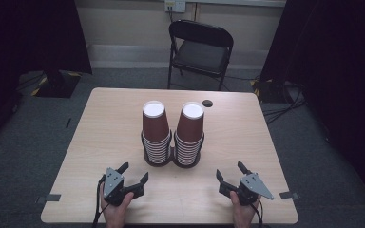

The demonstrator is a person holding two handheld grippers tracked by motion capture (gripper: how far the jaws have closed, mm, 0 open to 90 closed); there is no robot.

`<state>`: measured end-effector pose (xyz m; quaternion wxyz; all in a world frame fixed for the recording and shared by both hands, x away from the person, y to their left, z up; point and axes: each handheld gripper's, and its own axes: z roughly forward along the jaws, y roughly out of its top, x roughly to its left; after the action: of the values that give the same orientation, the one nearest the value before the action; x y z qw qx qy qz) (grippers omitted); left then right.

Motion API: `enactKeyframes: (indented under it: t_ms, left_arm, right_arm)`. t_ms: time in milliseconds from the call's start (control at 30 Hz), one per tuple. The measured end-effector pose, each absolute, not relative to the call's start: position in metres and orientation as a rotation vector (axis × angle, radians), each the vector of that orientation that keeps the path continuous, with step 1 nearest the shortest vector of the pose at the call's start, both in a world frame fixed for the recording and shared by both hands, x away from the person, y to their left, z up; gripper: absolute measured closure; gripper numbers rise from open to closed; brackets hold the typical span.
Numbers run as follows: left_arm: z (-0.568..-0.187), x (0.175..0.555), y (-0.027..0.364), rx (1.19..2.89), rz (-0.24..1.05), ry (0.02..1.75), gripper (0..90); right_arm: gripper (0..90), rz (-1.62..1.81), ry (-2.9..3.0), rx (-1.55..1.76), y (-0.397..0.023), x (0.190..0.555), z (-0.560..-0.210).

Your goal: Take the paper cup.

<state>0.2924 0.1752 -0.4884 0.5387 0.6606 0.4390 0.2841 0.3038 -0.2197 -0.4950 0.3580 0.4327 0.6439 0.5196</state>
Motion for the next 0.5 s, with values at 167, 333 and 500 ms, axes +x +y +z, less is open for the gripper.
enactKeyframes:
  t_ms: [167,333,500]
  left_arm:
    - [-0.485,0.294,0.169,1.575,0.682,1.036,15.9]
    - [-0.482,0.296,0.165,1.579,0.654,1.025,16.0]
    - [-0.477,0.297,0.162,1.592,0.662,1.006,16.4]
  right_arm:
    - [14.1,1.338,1.672,1.12,-0.219,0.305,-0.495]
    - [14.6,1.341,1.67,1.122,-0.22,0.305,-0.495]
    - [15.1,1.343,1.667,1.124,-0.22,0.305,-0.495]
